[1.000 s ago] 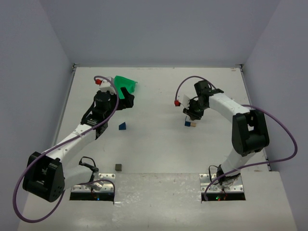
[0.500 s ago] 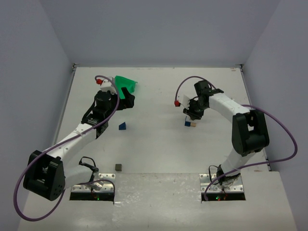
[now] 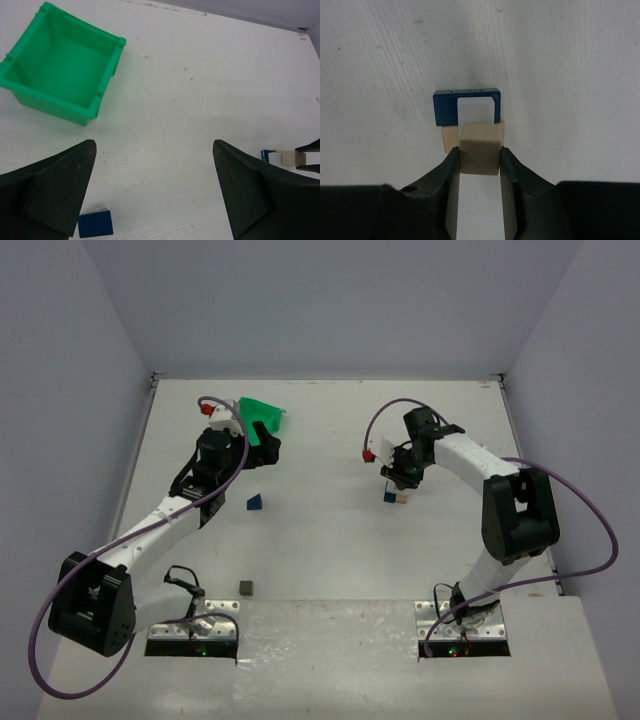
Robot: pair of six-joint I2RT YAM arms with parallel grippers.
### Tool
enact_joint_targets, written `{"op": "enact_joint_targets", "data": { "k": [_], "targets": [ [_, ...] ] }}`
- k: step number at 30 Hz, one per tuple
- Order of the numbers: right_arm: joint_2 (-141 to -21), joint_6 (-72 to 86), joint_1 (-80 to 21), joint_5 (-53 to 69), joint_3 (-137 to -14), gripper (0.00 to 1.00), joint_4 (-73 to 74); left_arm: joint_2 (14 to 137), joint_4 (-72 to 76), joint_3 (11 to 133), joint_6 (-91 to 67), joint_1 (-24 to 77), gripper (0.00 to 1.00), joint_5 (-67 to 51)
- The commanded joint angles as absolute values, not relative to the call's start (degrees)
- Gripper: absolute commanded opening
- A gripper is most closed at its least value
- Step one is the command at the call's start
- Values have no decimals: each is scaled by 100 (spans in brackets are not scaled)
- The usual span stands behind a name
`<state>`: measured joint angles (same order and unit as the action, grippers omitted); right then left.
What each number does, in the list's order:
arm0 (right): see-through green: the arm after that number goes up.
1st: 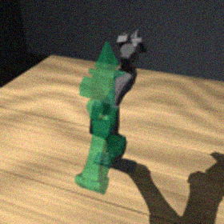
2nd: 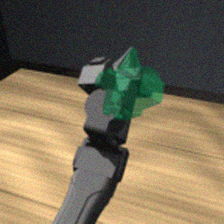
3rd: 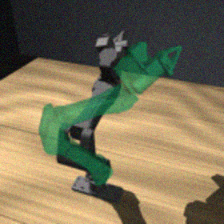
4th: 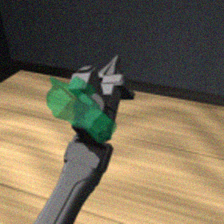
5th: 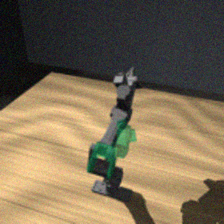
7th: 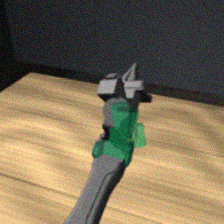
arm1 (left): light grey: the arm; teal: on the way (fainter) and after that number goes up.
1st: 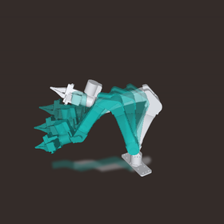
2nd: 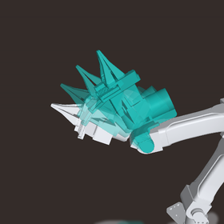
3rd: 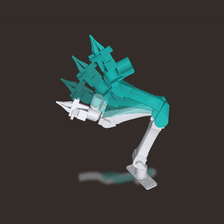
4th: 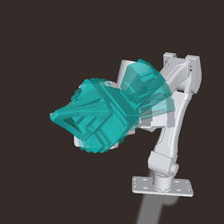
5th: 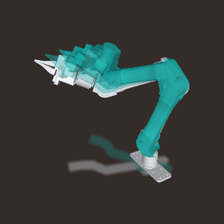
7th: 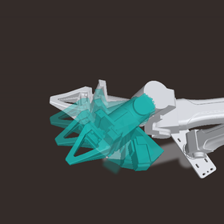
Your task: Build the wood block tower
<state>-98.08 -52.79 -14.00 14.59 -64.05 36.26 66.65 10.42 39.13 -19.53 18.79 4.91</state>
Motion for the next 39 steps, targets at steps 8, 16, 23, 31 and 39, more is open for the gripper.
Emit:
{"op": "enact_joint_targets", "data": {
  "k": [8, 16, 23, 31, 39],
  "targets": [
    [-9748, -5397, -1415, 1610, -6435, 28, 3667, 6707, 1204, 4219, -1854, 1934, 100, 350],
    [-9806, -5396, -1415, 1620, -6472, 30, 3709, 6715, 1187, 4242, -1849, 1939, 100, 355],
    [-9862, -5387, -1415, 1538, -6460, 34, 3665, 6724, 1187, 4235, -1853, 1951, 100, 343],
    [-9861, -5314, -1415, 1472, -6446, 44, 3560, 6750, 1187, 4245, -1832, 1946, 100, 299],
    [-9853, -5274, -1424, 1336, -6416, 54, 3429, 6750, 1178, 4245, -1811, 1951, 100, 272]
  ]
}}
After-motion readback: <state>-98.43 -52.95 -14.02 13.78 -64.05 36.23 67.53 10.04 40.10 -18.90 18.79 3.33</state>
